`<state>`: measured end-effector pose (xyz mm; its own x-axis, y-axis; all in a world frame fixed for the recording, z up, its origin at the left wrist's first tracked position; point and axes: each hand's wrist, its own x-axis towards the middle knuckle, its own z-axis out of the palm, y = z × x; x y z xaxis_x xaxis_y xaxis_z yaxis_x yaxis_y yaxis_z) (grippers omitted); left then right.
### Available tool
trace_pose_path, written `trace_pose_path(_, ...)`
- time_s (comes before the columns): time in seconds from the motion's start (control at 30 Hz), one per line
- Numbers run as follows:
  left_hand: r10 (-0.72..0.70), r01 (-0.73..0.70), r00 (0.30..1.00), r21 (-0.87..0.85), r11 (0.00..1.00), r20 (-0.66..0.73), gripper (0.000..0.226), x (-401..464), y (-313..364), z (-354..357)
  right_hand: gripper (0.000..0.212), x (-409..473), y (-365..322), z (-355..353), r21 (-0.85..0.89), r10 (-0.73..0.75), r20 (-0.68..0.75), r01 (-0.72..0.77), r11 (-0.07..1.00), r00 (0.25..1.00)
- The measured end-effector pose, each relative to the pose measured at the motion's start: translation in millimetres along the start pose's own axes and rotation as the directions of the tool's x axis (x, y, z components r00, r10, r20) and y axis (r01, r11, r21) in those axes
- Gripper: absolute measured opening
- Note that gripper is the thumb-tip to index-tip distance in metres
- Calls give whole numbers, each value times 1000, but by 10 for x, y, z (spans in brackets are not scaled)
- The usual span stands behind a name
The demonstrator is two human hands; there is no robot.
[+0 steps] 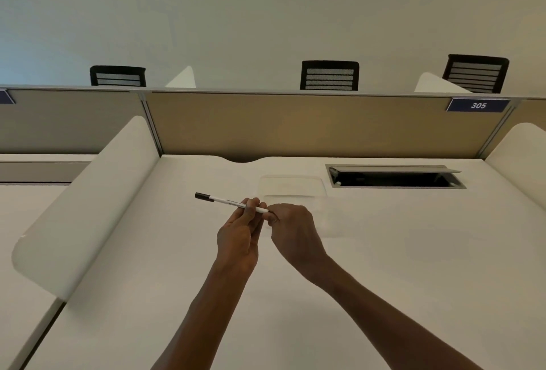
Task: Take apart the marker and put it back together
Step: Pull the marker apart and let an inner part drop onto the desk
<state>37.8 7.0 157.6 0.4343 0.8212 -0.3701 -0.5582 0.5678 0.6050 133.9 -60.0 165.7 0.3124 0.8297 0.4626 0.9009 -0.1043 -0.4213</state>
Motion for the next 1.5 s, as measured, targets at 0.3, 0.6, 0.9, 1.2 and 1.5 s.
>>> trace_pose_path(0.3,32,-37,998,109,993,54,37,-3,43,-15,29,286,-16,-311,533,335,579,-656,534,743)
trace_pose_path(0.6,21,-21,998,5,1000,-51,20,-50,2,66,22,167,-59,-109,115,116,149,-133,984,982)
trace_pose_path(0.9,72,-75,997,148,986,24,26,-74,96,91,21,332,-15,-280,589,312,601,-672,449,736)
trace_pose_path(1.2,52,-50,997,42,998,-59,15,-71,87,131,25,252,-63,-102,351,211,264,-297,888,941)
trace_pose_path(1.5,-46,39,978,-38,999,-202,8,-84,88,142,30,44,-76,69,-199,-290,-33,278,940,956)
